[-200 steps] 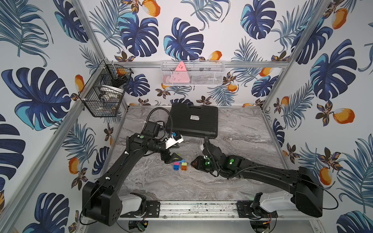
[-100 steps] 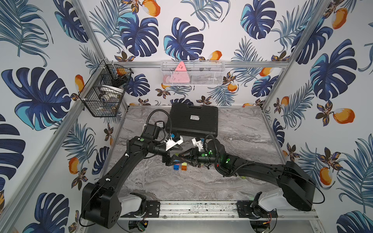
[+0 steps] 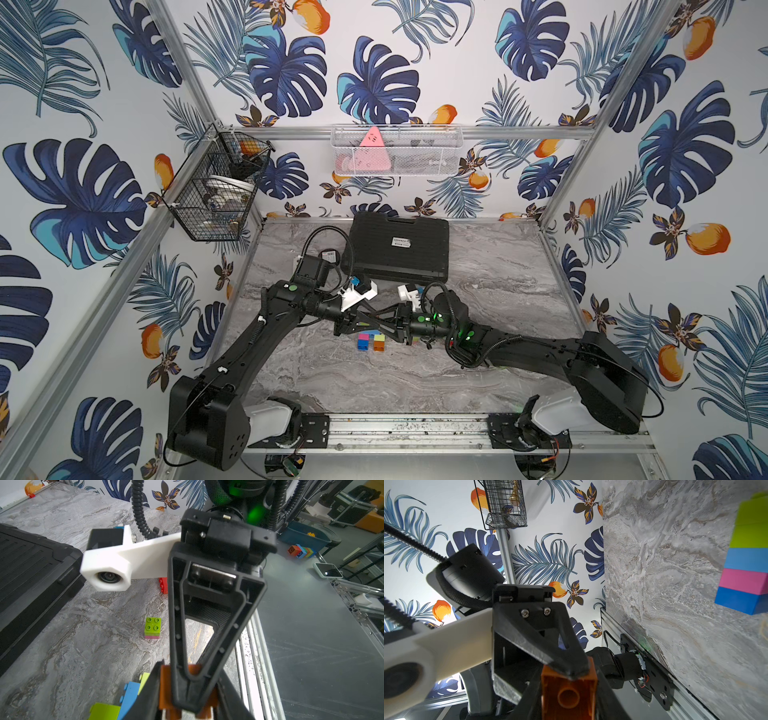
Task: Assemble the letter h with lego
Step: Place the lego brick at the center of the board.
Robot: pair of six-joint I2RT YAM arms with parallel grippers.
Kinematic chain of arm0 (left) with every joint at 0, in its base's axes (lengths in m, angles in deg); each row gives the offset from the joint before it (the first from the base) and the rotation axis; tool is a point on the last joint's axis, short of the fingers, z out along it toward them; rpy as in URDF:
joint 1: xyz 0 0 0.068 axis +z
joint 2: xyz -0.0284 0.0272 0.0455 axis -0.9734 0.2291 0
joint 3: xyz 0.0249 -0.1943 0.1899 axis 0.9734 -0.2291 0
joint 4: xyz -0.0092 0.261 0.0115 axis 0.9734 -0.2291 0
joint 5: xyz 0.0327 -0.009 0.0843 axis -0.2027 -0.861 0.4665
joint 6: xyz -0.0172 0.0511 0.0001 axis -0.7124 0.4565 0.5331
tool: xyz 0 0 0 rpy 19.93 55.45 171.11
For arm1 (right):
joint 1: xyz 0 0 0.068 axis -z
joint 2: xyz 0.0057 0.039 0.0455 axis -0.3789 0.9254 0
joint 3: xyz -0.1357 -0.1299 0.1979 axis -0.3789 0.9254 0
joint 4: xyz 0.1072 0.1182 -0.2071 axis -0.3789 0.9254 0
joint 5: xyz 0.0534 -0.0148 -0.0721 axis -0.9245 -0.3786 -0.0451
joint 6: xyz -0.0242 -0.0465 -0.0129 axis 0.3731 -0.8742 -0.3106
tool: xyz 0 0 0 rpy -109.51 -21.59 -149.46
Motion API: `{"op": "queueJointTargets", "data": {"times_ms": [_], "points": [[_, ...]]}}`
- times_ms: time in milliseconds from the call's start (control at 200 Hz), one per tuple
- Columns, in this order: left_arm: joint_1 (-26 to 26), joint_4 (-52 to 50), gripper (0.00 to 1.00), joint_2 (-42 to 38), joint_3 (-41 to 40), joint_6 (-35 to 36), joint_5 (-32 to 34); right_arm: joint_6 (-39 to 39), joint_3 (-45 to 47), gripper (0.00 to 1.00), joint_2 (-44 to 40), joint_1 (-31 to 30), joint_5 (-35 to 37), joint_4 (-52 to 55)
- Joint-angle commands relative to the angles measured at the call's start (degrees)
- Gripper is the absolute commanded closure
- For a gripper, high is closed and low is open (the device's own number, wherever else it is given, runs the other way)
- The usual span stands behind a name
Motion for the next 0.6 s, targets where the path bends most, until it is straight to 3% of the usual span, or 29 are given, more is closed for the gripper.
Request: {"op": "queueJointTargets", "data": {"times_ms": [0,160,331,431,516,596], "points": [[0.3,-1.7,0.70,-0.2,0.5,0.7,-0.6,0.9,1.1,0.66,0.2,0.2,-0.3,-5.0],[0.3,-1.5,0.87,0.2,0.5,0.4,-0.1,1.3,2.4,0.62,0.5,0.2,0.0,-6.2],[0.2,1.0,0.85,0.8,-0.3,-2.1,3.1,1.1,4.8,0.46,-1.1,1.4,0.4,-4.5],[-0.4,3.5,0.84,1.2,-1.3,-4.0,7.3,-3.8,7.5,0.46,-6.0,5.8,1.4,6.7],[-3.1,6.4,0.84,1.5,-2.9,-5.5,13.4,-11.3,7.8,0.45,-13.4,11.8,3.9,26.4],[-9.5,8.9,0.83,2.0,-4.4,-6.8,23.2,-19.6,4.8,0.44,-19.3,17.4,8.7,47.1]]}}
